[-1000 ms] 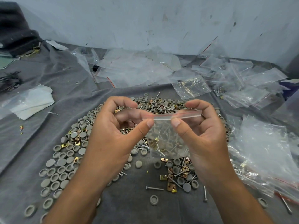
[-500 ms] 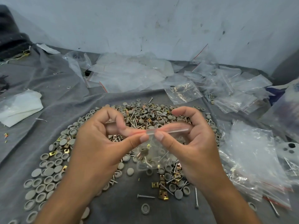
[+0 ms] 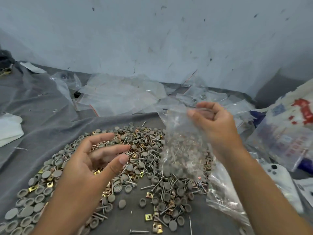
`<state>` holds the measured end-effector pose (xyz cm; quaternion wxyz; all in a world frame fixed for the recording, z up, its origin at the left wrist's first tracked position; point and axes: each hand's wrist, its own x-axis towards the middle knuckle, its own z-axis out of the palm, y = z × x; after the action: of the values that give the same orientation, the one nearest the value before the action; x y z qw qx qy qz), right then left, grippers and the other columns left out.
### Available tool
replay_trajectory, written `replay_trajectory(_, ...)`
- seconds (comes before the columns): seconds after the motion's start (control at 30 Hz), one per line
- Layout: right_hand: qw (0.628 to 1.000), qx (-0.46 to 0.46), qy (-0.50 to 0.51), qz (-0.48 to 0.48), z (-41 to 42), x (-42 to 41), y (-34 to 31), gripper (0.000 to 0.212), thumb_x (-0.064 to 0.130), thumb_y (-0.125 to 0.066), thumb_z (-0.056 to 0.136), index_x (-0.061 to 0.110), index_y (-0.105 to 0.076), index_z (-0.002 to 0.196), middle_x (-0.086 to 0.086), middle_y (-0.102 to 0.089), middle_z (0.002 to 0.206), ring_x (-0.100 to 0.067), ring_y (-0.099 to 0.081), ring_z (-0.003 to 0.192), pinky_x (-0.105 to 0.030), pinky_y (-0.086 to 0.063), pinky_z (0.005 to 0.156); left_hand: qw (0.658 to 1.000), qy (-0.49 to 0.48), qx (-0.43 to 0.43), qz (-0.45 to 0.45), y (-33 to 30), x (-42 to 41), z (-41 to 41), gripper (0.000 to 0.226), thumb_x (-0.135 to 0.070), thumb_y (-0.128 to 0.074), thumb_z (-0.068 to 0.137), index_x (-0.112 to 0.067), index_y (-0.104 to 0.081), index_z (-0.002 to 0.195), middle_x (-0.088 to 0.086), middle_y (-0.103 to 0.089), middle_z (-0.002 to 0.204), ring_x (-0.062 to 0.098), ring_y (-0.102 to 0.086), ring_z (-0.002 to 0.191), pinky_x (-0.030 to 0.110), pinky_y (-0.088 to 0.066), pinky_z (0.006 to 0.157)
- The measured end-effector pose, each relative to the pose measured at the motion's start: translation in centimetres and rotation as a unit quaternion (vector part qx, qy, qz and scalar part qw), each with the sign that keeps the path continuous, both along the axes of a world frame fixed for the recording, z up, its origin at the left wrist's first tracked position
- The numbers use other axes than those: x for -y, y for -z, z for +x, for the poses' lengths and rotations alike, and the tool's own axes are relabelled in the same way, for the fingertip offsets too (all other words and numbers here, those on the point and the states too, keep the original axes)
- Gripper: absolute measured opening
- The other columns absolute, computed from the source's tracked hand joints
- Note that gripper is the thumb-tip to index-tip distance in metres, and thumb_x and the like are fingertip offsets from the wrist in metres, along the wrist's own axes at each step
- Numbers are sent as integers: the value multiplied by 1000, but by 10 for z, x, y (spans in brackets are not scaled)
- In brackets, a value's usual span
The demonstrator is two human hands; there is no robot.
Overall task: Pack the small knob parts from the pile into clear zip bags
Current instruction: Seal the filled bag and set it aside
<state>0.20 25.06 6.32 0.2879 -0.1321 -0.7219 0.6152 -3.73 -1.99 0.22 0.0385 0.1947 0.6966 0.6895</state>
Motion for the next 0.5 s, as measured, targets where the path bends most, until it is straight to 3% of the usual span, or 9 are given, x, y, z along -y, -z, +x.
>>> replay_trajectory(0.1, 993, 4, 94, 71, -39, -59, -37, 23, 24, -82, 85, 28, -64, 97, 4, -71, 98, 1, -67, 74, -14, -49, 65, 1000, -13, 3, -14, -1, 1, 0, 41, -49, -71, 72, -48, -57, 111, -15, -76, 104, 6, -72, 95, 36, -49, 84)
replay_trajectory(0.17, 986, -12, 136, 91, -59, -97, -62, 21, 20, -80, 87, 26, -61, 92, 2, -69, 91, 2, -64, 63, -16, -47, 59, 999, -28, 3, -15, -2, 0, 1, 45, -50, -69, 73, -42, -56, 115, -15, -76, 102, 6, -72, 93, 37, -49, 84)
replay_trajectory(0.23, 979, -1, 161, 122, -68, -129, -78, 20, 20, -79, 86, 26, -61, 92, 1, -70, 90, -3, -69, 70, -21, -50, 64, 999, -35, -1, -25, -2, -2, 2, 46, -51, -68, 74, -39, -55, 117, -16, -76, 101, 5, -72, 93, 38, -50, 85)
replay_trajectory(0.33, 963, 75, 184, 180, -60, -163, -78, 18, 23, -77, 88, 29, -60, 91, -6, -73, 108, -12, -69, 88, -31, -55, 81, 999, -34, 2, -26, -2, -4, 3, 46, -52, -68, 76, -38, -55, 117, -15, -76, 102, 5, -72, 93, 40, -51, 86)
replay_trajectory(0.43, 951, 150, 154, 222, -26, -167, -57, 13, 17, -74, 92, 25, -64, 94, -11, -73, 110, -5, -66, 73, -21, -50, 63, 999, -32, -1, -28, -1, -4, 2, 46, -65, -69, 77, -43, -55, 115, -15, -76, 103, 5, -71, 94, 41, -51, 88)
replay_trajectory(0.5, 911, 268, 62, 308, 12, -158, -31, 13, 29, -76, 91, 31, -65, 97, 1, -73, 105, -8, -69, 84, -21, -48, 68, 999, -26, -6, -35, -1, -3, 3, 50, -72, -66, 76, -44, -54, 116, -16, -76, 103, 3, -71, 95, 40, -51, 87)
